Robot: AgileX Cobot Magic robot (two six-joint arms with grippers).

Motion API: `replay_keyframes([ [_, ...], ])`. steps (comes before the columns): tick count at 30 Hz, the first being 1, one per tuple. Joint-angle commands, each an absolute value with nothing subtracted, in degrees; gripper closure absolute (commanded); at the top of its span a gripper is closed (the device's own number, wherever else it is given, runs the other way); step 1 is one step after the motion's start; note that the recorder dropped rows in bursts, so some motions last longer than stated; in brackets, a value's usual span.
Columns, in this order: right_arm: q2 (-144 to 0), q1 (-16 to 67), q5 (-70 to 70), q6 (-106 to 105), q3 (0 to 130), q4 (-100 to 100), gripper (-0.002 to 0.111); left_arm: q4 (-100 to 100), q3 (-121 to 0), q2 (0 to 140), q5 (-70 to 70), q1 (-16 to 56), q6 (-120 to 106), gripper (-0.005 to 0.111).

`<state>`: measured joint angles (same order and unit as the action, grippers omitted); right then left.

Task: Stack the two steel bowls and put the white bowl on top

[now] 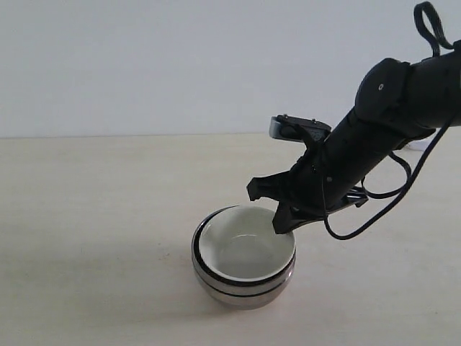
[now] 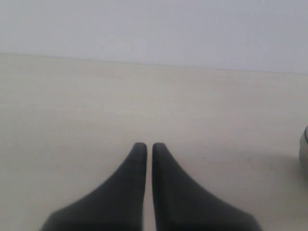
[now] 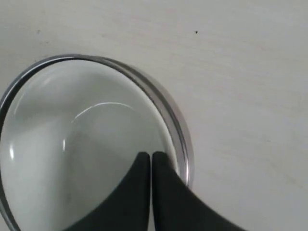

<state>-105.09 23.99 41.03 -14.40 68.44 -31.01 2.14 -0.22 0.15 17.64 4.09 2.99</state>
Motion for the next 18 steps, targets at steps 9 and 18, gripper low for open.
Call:
replay_keyframes([
  [9,-102.3,24.0,40.7,-16.1,68.5,-31.8,0.108,2.0,0.0,0.0,17.6,3.9,3.0,0.103],
  [18,-100.6,24.0,39.6,-17.1,68.5,-31.6,0.108,2.0,0.0,0.0,17.6,3.9,3.0,0.103],
])
